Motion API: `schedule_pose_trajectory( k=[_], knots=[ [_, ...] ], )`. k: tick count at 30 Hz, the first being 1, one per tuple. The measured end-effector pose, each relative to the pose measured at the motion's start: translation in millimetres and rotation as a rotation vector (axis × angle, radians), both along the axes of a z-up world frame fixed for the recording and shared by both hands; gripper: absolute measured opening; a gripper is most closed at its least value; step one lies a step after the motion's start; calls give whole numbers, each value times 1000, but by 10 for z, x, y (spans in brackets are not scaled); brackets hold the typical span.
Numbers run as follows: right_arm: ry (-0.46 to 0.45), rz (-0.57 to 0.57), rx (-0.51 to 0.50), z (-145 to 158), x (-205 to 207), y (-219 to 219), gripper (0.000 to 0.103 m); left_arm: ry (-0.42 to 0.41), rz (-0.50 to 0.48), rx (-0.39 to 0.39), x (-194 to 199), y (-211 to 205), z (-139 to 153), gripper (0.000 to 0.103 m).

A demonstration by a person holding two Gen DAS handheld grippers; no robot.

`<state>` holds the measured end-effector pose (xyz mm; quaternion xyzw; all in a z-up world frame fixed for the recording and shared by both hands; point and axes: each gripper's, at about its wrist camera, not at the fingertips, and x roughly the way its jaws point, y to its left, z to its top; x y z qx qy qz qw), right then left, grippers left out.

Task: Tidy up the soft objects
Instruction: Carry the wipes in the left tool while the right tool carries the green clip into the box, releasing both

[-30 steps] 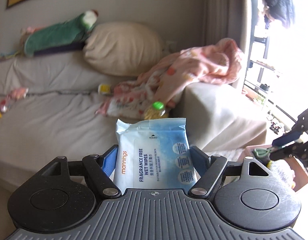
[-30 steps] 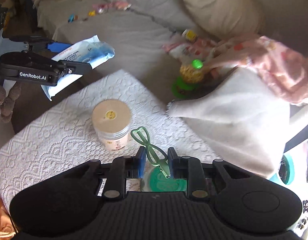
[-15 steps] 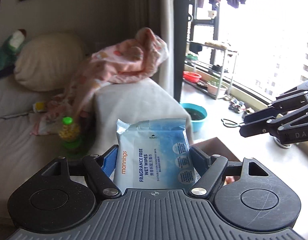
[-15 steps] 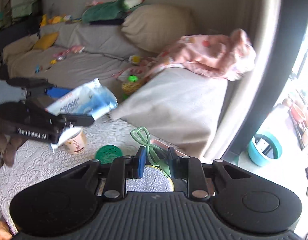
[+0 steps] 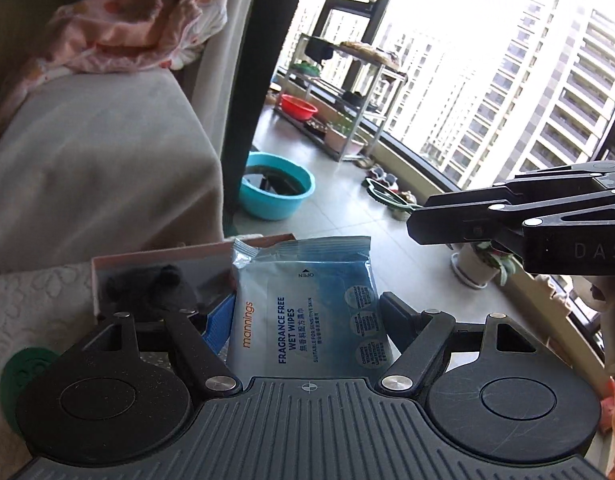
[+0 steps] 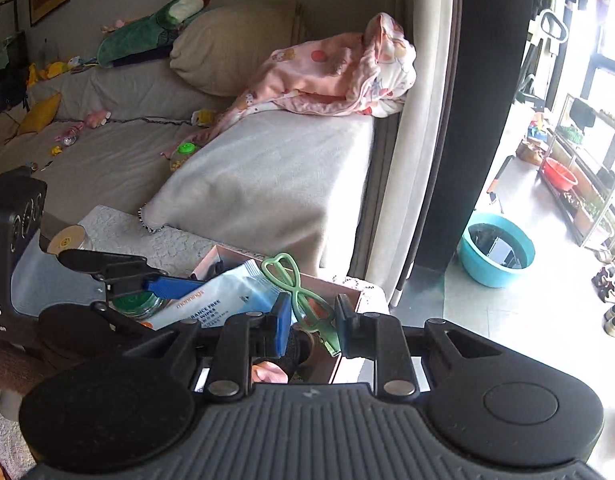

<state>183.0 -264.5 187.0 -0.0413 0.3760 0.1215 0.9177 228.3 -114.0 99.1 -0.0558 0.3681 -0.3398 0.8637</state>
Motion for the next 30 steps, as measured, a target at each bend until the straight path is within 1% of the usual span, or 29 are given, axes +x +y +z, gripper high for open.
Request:
schedule_pose_trajectory(
  k=[1, 2, 3, 4, 5, 6, 8, 9, 10, 13, 16, 18, 19, 20, 21, 22, 23, 25, 27, 30],
  knots=[
    [12, -7, 8, -44, 39, -28, 23, 26, -5, 7, 35, -53, -101, 82],
    [24, -14, 17, -86, 81, -47, 23, 45, 3, 41, 90, -97, -203, 82],
    [35, -20, 24, -129, 116, -67, 23, 45, 23, 80, 148, -125, -294, 81],
    [44, -28, 30, -171, 150, -82, 23, 22, 42, 100, 174, -122, -346, 77],
    [53, -36, 36, -217, 182, -97, 23, -12, 48, 92, 175, -90, -352, 73],
    [62, -41, 45, -262, 218, -106, 23, -44, 48, 60, 161, -33, -319, 68],
    [83, -48, 72, -355, 273, -122, 23, -106, 57, -3, 85, 109, -208, 68],
    [94, -49, 86, -402, 305, -125, 23, -123, 60, -12, 46, 163, -154, 68],
    [103, -50, 95, -445, 338, -121, 23, -130, 59, -2, -45, 207, -83, 68],
    [124, -47, 131, -572, 473, -81, 23, -118, 36, 83, -224, 217, -50, 68],
    [134, -49, 197, -685, 653, 2, 24, -139, 41, 173, -428, 205, -147, 66],
    [152, -72, 250, -762, 765, 39, 36, -156, 61, 225, -466, 207, -218, 66],
    [166, -94, 274, -801, 807, 48, 51, -150, 68, 237, -482, 248, -244, 66],
    [173, -112, 288, -829, 830, 60, 56, -132, 72, 238, -463, 260, -296, 66],
    [174, -120, 286, -844, 830, 79, 56, -107, 71, 236, -433, 266, -350, 66],
    [171, -123, 270, -849, 810, 105, 56, -84, 68, 236, -405, 258, -401, 67],
    [161, -128, 249, -840, 767, 129, 56, -78, 64, 235, -378, 246, -441, 69],
    [137, -129, 215, -802, 642, 151, 56, -64, 52, 223, -330, 225, -499, 80],
    [125, -133, 199, -765, 493, 156, 57, -48, 46, 211, -283, 213, -527, 87],
    [107, -155, 174, -724, 280, 151, 58, -71, 1, 257, -295, 113, -563, 97]
  ],
)
